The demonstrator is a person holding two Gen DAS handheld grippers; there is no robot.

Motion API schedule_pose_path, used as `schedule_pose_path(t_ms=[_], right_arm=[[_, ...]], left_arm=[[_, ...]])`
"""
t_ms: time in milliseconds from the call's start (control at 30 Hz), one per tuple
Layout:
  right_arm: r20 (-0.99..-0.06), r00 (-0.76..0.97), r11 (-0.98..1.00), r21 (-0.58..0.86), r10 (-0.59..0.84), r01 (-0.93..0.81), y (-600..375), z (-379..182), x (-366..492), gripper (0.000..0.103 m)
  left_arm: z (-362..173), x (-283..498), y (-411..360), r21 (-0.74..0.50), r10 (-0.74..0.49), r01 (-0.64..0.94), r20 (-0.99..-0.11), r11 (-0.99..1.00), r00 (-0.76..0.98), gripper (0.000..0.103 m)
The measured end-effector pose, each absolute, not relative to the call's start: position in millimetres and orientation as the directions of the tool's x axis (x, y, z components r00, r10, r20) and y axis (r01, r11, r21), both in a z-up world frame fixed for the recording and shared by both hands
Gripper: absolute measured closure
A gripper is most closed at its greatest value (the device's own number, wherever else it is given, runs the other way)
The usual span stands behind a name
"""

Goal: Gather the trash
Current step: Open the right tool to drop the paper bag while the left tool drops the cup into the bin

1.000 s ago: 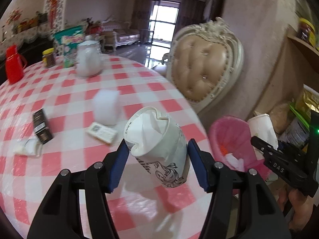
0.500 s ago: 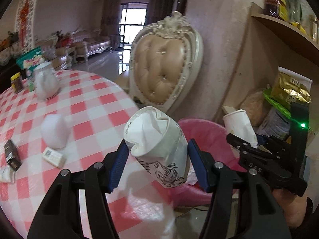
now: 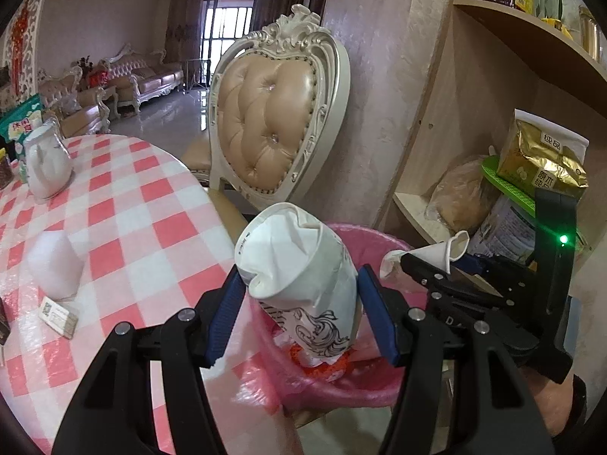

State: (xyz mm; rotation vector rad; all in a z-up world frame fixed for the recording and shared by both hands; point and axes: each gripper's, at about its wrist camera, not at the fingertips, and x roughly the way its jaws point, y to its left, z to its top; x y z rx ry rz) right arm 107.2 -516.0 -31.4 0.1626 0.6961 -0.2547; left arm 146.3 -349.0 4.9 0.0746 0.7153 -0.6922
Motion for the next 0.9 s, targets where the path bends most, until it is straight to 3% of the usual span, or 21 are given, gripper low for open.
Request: schedule_pose_path(t_ms=[433,633,700,900], right_arm=[[-0.662,0.724,0.949,0.063,-0.192,0.309,-525,-39,108,0.050],[-0.656,0.729,0.948,0.063,-0.195,0.311,-524,-37,105,0.042],[-0.653,0.731,0.948,0.060,-0.199,0.312,-523,-37,103,0.032],[-0.640,0.740,0.948,0.055,-0.207,0.312,-519,-34,100,0.021]], left_arm=[[-4,155,-356,-0.194,-0.568,0.610,-0.646,0.768,0.510,0.041],[-5,155,-350,-0.196,-0.562,0.598,-0.644,0.777,0.519,0.042],[-4,155,-346,-0.197,-0.560,0.593,-0.641,0.781,0.525,0.042],[-3,154,-331,-0.173,-0.529,0.564,-0.633,0.808,0.565,0.042]])
